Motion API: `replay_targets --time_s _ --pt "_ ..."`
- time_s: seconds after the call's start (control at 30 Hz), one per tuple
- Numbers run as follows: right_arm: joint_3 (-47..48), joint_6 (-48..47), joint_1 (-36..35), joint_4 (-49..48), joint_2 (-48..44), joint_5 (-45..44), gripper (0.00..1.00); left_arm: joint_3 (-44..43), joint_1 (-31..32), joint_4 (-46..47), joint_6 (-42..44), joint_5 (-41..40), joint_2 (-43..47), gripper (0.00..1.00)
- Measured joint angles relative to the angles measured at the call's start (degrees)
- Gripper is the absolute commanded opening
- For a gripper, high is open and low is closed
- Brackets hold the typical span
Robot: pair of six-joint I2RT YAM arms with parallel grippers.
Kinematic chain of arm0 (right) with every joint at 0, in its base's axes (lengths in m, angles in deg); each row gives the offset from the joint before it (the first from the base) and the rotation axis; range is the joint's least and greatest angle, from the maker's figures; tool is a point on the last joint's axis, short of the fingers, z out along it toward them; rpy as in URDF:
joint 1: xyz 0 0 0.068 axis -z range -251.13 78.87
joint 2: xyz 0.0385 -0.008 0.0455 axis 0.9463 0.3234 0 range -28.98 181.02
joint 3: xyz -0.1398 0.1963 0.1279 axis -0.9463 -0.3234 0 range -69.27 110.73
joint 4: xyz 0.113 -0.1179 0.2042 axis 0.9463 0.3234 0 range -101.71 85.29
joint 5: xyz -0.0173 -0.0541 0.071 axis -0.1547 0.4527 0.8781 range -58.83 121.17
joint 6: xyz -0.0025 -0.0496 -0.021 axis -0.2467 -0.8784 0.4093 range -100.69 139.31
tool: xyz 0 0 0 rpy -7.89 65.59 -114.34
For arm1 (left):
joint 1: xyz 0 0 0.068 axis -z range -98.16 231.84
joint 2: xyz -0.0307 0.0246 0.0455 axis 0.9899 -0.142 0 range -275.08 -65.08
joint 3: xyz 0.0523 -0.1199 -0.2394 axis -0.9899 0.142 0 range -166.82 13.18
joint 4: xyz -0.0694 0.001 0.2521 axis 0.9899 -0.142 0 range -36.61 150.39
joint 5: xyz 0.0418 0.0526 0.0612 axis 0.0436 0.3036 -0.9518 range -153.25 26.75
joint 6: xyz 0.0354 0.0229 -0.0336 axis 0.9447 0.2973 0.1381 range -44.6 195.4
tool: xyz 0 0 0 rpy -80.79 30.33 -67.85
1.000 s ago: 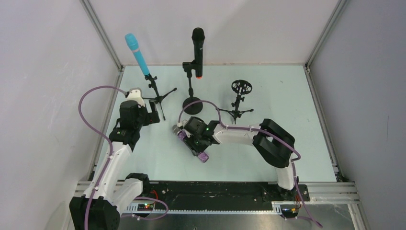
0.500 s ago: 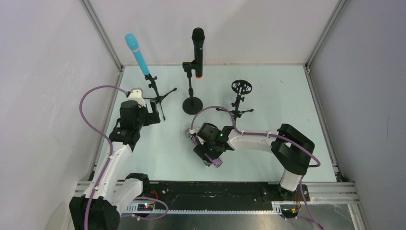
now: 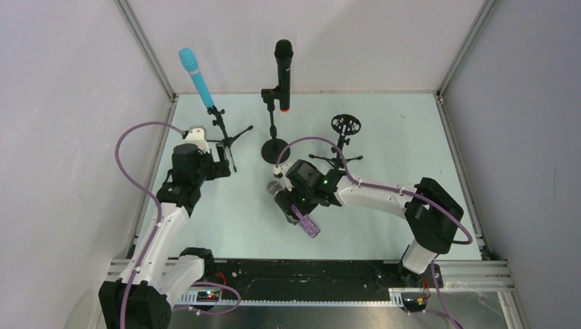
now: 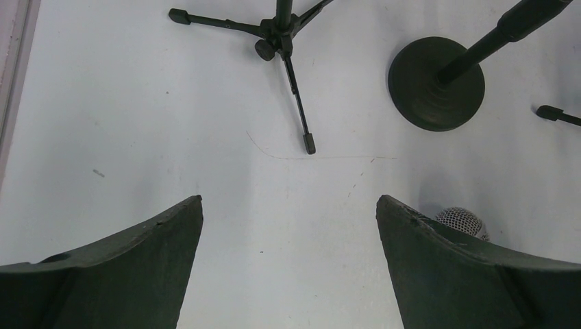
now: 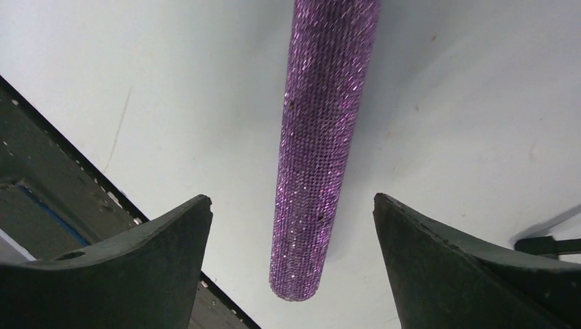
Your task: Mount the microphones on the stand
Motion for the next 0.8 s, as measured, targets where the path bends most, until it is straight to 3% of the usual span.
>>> replay_targets --time_s 0.53,0.8 --pt "19.2 -1.0 1.3 5.9 11.1 -3.2 0.87 0.0 0.1 0.0 0.2 0.4 0.0 1.00" --pt "23.4 -0.9 0.2 11.6 17.0 -7.7 0.82 0.0 0.3 0.0 0.9 0.4 0.0 1.00"
